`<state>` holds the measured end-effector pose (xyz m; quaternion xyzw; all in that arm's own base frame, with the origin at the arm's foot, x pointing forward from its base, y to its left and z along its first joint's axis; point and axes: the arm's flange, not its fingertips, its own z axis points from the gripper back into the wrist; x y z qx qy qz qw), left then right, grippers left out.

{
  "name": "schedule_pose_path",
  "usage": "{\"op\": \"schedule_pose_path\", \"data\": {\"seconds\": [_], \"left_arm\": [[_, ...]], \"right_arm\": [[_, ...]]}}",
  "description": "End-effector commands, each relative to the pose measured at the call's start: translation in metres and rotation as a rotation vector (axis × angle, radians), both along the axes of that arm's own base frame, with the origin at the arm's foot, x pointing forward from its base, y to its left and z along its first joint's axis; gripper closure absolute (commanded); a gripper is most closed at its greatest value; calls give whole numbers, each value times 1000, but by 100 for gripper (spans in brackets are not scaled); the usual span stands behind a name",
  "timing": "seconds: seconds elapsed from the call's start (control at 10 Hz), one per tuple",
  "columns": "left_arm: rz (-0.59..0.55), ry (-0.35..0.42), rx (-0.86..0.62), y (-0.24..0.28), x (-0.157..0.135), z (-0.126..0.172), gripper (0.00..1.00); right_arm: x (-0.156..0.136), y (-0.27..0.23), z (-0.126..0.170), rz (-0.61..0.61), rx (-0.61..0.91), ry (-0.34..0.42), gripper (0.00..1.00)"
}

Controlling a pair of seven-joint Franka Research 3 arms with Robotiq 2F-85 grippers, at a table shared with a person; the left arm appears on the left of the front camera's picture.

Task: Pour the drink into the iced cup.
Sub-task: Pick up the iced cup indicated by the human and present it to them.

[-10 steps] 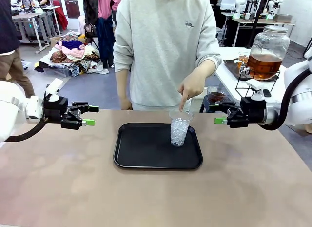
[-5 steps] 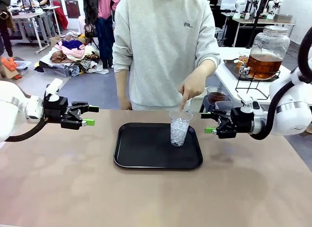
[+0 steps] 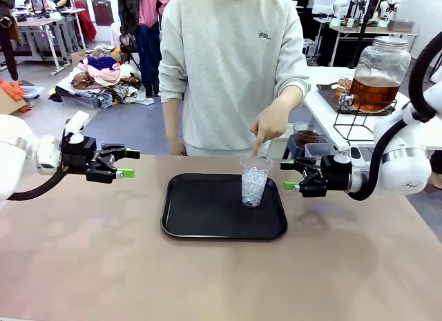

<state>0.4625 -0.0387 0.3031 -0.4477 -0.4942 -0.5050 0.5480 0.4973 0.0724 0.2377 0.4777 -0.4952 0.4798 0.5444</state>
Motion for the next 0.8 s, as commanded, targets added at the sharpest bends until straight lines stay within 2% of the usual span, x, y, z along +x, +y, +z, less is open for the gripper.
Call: {"op": "schedule_pose_path", "data": {"seconds": [0.0, 0.7], "left_arm": [[1, -1, -7, -1, 1, 2, 0], [1, -1, -7, -1, 1, 2, 0]], "right_arm": [[-2, 0, 2, 5, 0, -3, 0], [9, 25, -13, -9, 15, -6, 0]]}}
